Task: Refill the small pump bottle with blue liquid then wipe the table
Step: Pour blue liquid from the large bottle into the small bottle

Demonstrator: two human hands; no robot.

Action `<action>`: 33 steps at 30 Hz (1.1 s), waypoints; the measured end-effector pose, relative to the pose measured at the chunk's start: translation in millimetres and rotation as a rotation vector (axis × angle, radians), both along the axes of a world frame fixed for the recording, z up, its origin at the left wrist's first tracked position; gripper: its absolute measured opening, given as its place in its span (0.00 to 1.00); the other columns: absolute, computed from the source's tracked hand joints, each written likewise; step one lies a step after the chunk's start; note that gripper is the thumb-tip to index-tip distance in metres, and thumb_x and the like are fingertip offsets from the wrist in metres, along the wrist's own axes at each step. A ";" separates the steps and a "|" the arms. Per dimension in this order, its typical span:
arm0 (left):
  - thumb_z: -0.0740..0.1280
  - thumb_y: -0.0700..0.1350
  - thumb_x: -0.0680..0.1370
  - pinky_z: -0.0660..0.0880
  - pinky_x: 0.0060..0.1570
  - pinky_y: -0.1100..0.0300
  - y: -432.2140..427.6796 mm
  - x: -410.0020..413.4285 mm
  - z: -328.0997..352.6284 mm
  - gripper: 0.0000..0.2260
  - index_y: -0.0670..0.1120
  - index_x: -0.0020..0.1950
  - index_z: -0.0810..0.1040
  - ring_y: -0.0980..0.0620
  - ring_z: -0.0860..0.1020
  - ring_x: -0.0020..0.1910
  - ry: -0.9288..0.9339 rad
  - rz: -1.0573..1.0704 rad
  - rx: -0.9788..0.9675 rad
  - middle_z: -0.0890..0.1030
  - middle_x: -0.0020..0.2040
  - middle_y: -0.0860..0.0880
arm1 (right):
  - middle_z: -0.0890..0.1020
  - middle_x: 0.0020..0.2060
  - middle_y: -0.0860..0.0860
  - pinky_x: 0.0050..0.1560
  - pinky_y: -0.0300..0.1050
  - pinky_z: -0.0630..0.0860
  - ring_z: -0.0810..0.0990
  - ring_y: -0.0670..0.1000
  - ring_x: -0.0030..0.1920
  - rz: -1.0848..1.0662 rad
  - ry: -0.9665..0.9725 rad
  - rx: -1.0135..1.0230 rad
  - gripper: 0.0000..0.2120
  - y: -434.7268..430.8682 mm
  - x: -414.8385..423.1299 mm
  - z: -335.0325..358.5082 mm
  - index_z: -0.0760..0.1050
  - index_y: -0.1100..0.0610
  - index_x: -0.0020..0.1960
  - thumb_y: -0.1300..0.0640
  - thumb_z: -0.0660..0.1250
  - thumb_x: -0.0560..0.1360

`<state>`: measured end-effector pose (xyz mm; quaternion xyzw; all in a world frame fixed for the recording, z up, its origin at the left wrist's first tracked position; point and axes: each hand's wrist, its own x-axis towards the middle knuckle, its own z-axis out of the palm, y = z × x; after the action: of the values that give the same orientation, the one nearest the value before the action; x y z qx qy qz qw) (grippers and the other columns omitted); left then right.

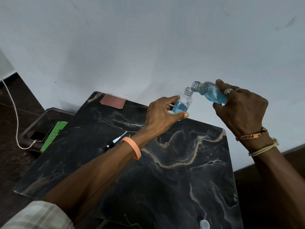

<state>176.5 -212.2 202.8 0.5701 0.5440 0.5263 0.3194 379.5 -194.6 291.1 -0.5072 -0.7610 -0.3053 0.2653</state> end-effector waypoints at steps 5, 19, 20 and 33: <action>0.80 0.53 0.68 0.82 0.52 0.50 0.1 -0.7 0.0 0.28 0.49 0.66 0.80 0.53 0.84 0.50 0.002 0.003 0.017 0.85 0.55 0.50 | 0.85 0.51 0.57 0.36 0.45 0.73 0.84 0.63 0.43 0.007 0.007 -0.001 0.24 0.7 -0.9 -0.4 0.80 0.54 0.63 0.58 0.75 0.67; 0.81 0.53 0.67 0.83 0.50 0.50 1.8 0.3 -2.1 0.27 0.50 0.64 0.81 0.53 0.84 0.49 -0.001 0.012 0.041 0.86 0.54 0.51 | 0.85 0.51 0.57 0.36 0.45 0.73 0.84 0.63 0.43 0.002 0.008 -0.008 0.25 3.2 0.0 -1.4 0.80 0.54 0.63 0.59 0.75 0.66; 0.81 0.53 0.67 0.83 0.50 0.50 1.9 0.3 -2.2 0.27 0.50 0.64 0.81 0.54 0.84 0.49 -0.003 0.015 0.042 0.86 0.54 0.51 | 0.85 0.51 0.57 0.36 0.45 0.73 0.84 0.63 0.43 0.003 0.008 -0.006 0.25 3.2 0.1 -1.3 0.80 0.54 0.63 0.59 0.75 0.66; 0.81 0.52 0.68 0.82 0.53 0.50 0.0 -2.6 0.1 0.29 0.49 0.67 0.79 0.52 0.84 0.50 0.006 0.003 0.011 0.85 0.55 0.49 | 0.85 0.51 0.57 0.36 0.46 0.74 0.84 0.63 0.43 0.008 0.004 0.000 0.25 2.2 -2.0 -0.2 0.80 0.54 0.63 0.58 0.75 0.67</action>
<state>173.9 -212.2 202.9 0.5724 0.5430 0.5281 0.3141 377.5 -192.4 290.9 -0.5047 -0.7625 -0.3032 0.2682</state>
